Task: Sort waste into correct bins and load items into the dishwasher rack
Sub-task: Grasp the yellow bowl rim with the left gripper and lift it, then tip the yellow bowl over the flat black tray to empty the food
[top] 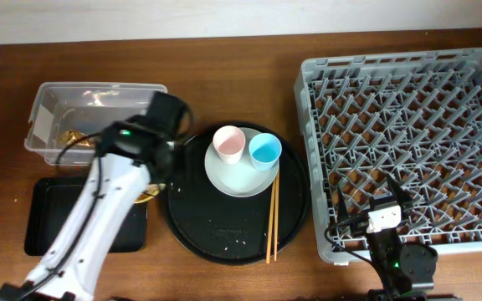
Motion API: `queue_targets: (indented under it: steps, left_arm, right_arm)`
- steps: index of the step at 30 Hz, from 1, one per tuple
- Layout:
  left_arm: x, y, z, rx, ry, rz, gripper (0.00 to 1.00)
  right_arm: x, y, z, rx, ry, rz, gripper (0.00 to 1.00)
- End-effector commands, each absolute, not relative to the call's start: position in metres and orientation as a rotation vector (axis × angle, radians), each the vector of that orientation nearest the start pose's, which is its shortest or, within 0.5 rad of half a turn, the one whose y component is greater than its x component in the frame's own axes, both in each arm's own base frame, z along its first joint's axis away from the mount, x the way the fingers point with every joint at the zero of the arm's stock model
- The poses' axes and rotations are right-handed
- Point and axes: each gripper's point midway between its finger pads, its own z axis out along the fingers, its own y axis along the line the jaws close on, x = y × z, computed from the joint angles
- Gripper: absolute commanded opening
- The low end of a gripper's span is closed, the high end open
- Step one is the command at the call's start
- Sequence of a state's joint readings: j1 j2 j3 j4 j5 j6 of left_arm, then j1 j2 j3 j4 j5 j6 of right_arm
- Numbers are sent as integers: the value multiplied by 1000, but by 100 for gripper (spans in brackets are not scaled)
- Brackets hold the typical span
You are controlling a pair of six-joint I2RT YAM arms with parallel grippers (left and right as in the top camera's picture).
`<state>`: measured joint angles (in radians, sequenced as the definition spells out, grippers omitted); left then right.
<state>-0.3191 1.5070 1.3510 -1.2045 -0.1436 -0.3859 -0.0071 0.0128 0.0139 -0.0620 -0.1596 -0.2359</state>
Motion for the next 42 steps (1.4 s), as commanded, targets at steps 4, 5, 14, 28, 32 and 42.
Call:
queue_targets:
  steps: [4,5,14,28,32,42]
  left_arm:
    - [300,-5,171,-348,2877,63,0]
    - [298,7,167,-405,2879,69,0]
    - [291,42,130,-595,2815,-195,0]
    - [279,114,121,-898,2218,-903,1]
    - [277,122,138,-856,2006,-1053,1]
    - [279,111,168,-586,1875,-1127,0]
  right_arm:
    - [245,25,160,-298,1605,-53,98]
    - [244,25,160,-299,1605,-52,98]
    - [245,25,160,-298,1605,-53,98]
    - [245,25,160,-299,1605,-53,98]
    - [245,25,160,-298,1605,-53,98]
    - [245,25,160,-298,1605,-53,98]
